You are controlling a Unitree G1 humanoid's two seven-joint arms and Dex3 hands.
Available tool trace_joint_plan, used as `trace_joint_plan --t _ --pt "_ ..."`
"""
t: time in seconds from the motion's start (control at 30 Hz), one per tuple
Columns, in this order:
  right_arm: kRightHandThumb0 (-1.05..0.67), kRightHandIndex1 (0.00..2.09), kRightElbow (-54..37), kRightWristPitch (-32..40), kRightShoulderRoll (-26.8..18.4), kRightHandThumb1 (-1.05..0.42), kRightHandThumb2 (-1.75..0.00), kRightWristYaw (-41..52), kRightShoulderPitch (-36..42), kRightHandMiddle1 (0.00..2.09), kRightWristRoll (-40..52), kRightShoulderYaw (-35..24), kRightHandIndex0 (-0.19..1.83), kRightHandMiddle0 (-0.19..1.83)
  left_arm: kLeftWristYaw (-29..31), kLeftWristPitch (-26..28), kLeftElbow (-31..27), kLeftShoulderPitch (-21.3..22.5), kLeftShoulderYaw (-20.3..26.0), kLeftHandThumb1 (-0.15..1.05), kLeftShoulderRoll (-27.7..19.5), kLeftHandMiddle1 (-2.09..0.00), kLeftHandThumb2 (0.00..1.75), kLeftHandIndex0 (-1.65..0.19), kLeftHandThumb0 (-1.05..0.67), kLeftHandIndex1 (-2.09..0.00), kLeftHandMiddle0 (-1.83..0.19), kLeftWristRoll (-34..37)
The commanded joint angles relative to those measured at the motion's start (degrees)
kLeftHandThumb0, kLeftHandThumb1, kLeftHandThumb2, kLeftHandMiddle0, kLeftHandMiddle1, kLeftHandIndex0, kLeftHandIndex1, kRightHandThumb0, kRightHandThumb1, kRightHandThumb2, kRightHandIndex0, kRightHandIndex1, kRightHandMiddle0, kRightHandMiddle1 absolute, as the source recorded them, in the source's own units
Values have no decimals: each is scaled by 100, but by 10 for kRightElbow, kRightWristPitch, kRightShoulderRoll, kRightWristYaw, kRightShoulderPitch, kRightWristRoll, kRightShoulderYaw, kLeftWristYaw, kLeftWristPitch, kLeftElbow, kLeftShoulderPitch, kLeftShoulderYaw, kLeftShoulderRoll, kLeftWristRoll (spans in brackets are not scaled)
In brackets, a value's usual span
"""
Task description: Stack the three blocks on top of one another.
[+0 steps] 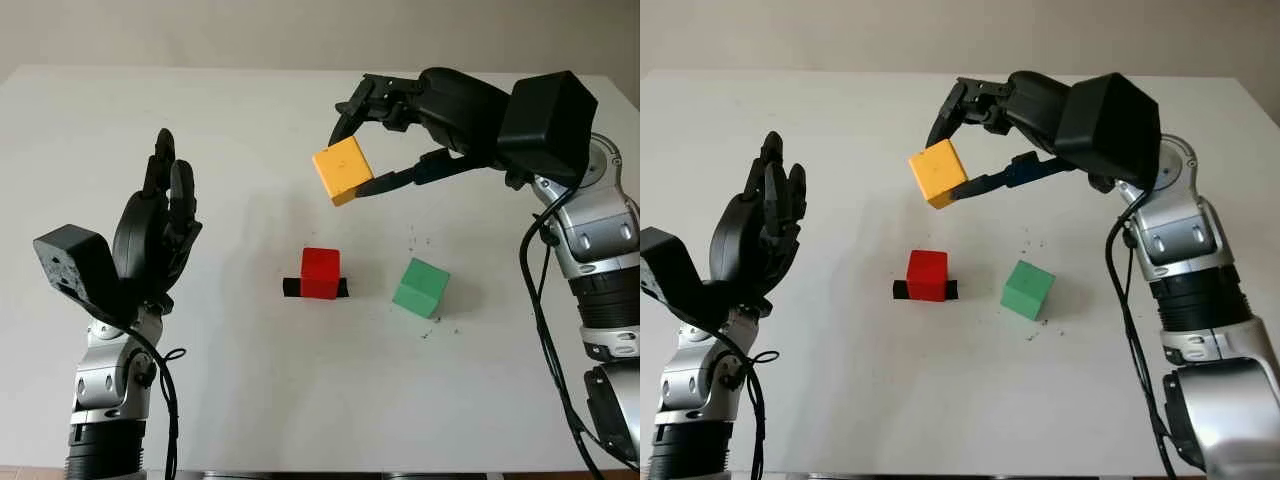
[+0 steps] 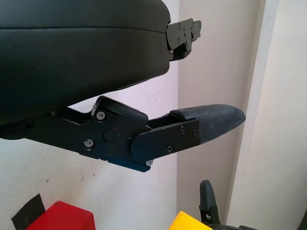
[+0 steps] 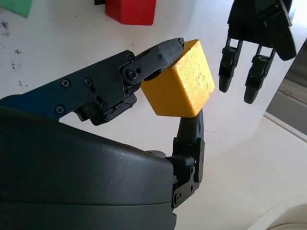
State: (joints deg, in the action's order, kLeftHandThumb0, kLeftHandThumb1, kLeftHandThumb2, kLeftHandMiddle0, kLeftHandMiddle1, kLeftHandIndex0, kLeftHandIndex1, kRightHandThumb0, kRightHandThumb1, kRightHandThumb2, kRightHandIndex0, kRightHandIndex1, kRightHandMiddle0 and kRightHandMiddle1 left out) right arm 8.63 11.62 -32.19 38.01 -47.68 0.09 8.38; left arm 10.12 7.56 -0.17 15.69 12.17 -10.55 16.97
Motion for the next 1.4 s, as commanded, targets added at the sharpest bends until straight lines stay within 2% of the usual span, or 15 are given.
trace_joint_plan --t 0.0,0.17,0.4,0.6,0.9,1.17,1.37 --pt "-47 7 -56 44 8 -94 -5 -15 17 151 1 -12 29 34 0 -4 -11 -3 -2 105 3 0 66 19 -75 0 19 -1" --pt "-46 5 -157 146 33 -96 -6 -61 81 155 1 -17 27 27 -8 2 -16 -6 -2 105 8 0 65 19 -75 0 19 -2" --pt "-50 4 -196 192 86 -97 -6 -117 140 160 9 -24 24 25 -8 1 -21 -12 -2 105 6 0 66 19 -74 0 19 -2" --pt "-48 4 -203 180 123 -99 -6 -147 179 160 20 -29 23 23 -9 1 -21 -12 -2 105 7 0 66 19 -74 0 19 -4" --pt "-49 4 -178 161 155 -101 -6 -164 209 158 25 -25 20 18 -13 3 -26 -16 -3 105 8 0 65 19 -75 0 19 -6" --pt "-49 5 -161 134 162 -101 -5 -166 220 161 19 -20 22 18 -10 3 -24 -15 0 105 6 0 66 19 -74 0 19 -4" --pt "-48 5 -165 156 162 -101 -5 -160 225 162 25 -19 21 17 -11 5 -23 -14 0 105 7 0 65 19 -74 0 19 -3"
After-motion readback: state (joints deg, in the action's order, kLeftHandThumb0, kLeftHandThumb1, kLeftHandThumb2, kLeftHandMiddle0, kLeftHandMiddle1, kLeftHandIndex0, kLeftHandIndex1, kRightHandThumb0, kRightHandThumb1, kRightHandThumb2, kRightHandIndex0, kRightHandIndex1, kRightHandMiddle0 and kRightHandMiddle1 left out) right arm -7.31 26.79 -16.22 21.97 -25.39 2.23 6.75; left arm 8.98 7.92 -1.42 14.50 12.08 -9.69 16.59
